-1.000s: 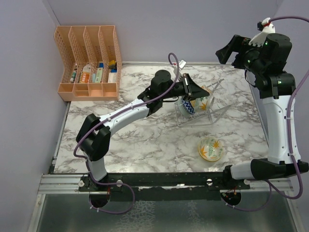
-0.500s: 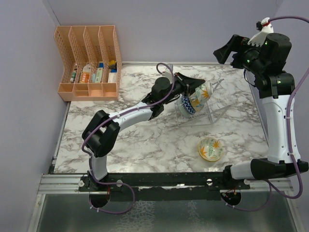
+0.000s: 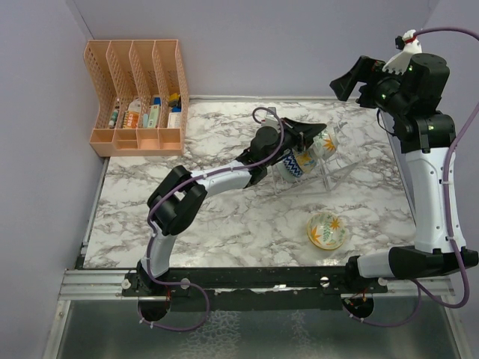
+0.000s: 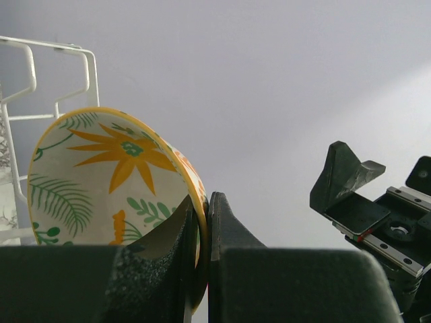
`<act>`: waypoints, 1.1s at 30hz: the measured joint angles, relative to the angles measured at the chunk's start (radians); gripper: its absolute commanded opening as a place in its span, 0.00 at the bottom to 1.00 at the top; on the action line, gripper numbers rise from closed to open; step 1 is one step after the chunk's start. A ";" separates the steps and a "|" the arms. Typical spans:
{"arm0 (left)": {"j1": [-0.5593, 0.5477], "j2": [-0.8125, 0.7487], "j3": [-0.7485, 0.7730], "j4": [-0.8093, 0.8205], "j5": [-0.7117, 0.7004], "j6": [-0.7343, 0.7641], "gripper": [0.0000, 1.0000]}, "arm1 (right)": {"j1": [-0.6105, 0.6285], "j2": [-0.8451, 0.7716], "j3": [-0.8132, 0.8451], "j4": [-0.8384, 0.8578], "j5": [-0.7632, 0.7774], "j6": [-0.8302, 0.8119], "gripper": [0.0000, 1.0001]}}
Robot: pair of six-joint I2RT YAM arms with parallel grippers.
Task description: Load the bowls into the dish rack
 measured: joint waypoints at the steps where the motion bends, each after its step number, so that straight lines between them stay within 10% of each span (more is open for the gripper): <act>1: -0.003 0.002 0.000 0.000 -0.004 -0.003 0.00 | 0.000 -0.002 -0.002 0.000 0.000 0.000 0.99; 33: -0.005 0.069 -0.054 0.082 -0.063 -0.023 0.00 | 0.000 -0.006 -0.046 0.008 -0.011 -0.004 0.99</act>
